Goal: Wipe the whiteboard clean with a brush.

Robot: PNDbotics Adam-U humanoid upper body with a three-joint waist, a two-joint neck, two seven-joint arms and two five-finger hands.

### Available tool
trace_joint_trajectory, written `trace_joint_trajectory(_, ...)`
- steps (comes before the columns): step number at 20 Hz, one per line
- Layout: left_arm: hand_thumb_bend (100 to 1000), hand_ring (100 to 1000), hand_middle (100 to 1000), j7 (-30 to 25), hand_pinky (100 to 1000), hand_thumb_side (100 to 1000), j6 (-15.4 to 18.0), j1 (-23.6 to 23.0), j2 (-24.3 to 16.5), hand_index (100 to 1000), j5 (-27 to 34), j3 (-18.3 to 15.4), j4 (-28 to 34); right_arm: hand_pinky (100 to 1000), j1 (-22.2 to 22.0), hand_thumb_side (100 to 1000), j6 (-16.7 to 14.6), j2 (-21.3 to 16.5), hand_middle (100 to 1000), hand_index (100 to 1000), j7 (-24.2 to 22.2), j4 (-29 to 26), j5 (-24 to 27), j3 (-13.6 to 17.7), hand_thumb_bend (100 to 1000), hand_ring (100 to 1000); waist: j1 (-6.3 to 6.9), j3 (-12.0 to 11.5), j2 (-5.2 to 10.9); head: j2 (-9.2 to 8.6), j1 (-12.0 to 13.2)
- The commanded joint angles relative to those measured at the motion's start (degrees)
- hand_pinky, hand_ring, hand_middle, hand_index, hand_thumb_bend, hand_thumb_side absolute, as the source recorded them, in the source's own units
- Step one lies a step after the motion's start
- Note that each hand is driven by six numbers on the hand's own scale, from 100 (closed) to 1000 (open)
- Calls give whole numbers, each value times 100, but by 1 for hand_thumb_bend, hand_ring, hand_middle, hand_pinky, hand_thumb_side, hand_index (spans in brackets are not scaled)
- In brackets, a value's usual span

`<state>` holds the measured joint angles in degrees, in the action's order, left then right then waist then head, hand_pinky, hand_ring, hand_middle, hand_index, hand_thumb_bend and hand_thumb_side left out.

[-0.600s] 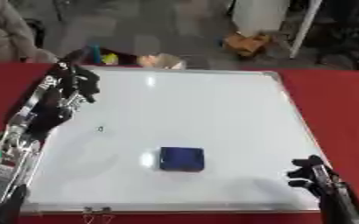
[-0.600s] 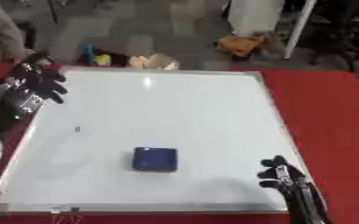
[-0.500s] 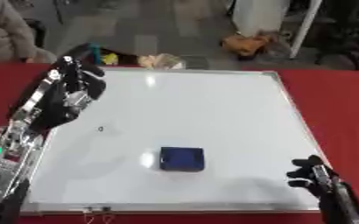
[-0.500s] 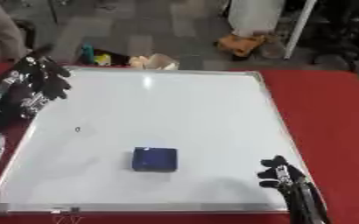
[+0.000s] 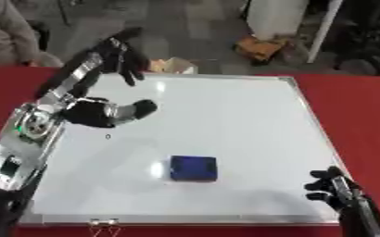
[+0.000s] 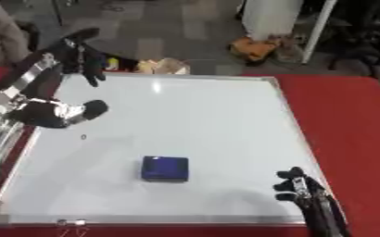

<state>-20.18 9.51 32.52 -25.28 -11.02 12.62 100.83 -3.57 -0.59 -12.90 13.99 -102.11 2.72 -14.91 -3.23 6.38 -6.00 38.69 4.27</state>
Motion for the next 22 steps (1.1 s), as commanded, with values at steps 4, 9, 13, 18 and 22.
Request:
trace_joint_trajectory(4, 718, 573, 640, -489, 536, 426, 579, 506, -85, 970, -559, 652, -124, 605, 14, 876, 3, -124, 480, 686, -44, -165, 33, -23, 100, 641, 7, 41, 77, 20, 77)
trace_joint_trajectory(9, 737, 576, 639, -947, 548, 429, 1047, 722, 23, 969, -987, 1007, -377, 605, 13, 876, 8, -127, 480, 686, -53, -165, 32, -32, 100, 641, 12, 69, 80, 28, 101)
trace_joint_trajectory(13, 732, 603, 648, -1219, 585, 471, 1423, 811, 139, 973, -1362, 1263, -648, 605, 15, 877, 10, -125, 480, 685, -57, -156, 31, -39, 100, 641, 20, 90, 79, 34, 123)
trace_joint_trajectory(18, 709, 604, 638, -1216, 587, 482, 1868, 864, 330, 973, -1762, 1395, -1134, 604, 14, 876, 8, -120, 480, 685, -60, -156, 32, -42, 100, 641, 5, 108, 81, 32, 114)
trace_joint_trajectory(22, 690, 590, 618, -1125, 578, 485, 2032, 875, 462, 972, -1981, 1417, -1485, 604, 8, 875, 13, -116, 480, 685, -60, -168, 34, -41, 100, 641, -11, 118, 84, 32, 112)
